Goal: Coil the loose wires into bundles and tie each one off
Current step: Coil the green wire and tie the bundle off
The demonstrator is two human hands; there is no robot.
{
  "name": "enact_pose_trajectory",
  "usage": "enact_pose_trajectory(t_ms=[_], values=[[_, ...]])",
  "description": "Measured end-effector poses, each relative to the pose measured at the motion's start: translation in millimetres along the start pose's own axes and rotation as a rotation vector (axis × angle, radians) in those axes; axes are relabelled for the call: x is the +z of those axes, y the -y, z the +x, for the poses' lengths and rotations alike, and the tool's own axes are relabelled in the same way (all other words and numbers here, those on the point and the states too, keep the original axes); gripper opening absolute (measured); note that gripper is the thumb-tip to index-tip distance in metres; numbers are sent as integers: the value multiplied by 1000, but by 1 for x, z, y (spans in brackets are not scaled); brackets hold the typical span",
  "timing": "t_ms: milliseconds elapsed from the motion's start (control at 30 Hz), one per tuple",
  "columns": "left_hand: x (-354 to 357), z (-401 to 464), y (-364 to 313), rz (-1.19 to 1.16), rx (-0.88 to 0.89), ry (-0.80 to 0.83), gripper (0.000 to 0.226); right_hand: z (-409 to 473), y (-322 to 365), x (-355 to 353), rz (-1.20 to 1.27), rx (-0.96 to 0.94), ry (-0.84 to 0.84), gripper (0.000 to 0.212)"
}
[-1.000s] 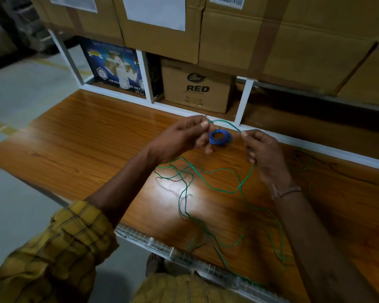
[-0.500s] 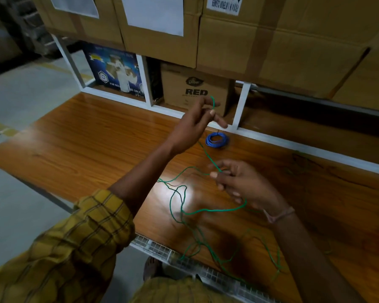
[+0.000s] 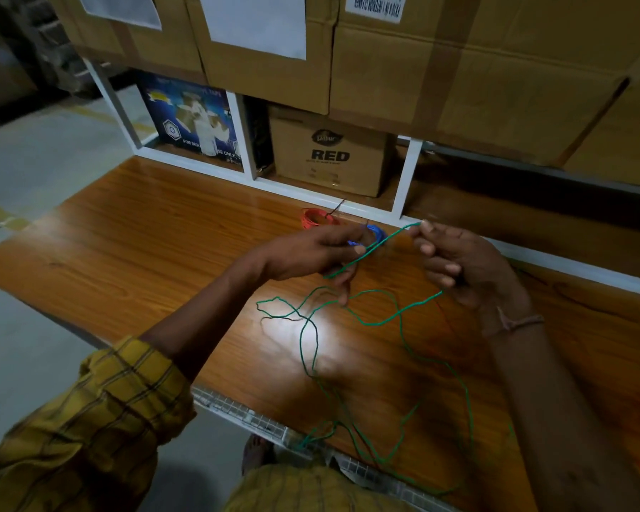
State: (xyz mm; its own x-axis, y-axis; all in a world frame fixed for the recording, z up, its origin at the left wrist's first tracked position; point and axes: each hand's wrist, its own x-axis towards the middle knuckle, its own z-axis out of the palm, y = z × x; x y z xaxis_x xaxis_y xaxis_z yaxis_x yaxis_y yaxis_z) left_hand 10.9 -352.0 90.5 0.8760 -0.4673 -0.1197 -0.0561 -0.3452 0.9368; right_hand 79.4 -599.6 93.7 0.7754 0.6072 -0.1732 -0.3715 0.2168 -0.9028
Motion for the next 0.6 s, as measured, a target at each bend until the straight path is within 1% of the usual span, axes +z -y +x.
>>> enact_pose_trajectory(t_ms=[67,133,200,233,267,333,367,433,533,600], values=[[2,-5,-4,-261,-2,81,32,10,-1,-2,50,13,-6,23],[2,-9,-7,-456,6,156,37,22,-8,-1,32,-5,-39,23],[3,-13,-10,-626,45,199,38,31,-18,2,-92,-44,-107,20],[3,-14,-11,-695,78,186,39,36,-25,3,-163,-57,-142,16],[4,-14,-12,-754,111,148,40,38,-33,7,-203,-58,-157,13],[5,-12,-11,-849,170,30,43,42,-50,15,-246,-34,-149,26],[3,-10,-9,-891,204,-26,43,43,-59,21,-270,-19,-141,27],[-2,-5,-5,-949,262,-113,42,42,-76,35,-337,4,-132,26],[-15,3,3,-961,281,-202,39,38,-95,57,-396,-17,-114,39],[-27,9,11,-932,293,-254,38,39,-100,72,-419,-29,-141,44]])
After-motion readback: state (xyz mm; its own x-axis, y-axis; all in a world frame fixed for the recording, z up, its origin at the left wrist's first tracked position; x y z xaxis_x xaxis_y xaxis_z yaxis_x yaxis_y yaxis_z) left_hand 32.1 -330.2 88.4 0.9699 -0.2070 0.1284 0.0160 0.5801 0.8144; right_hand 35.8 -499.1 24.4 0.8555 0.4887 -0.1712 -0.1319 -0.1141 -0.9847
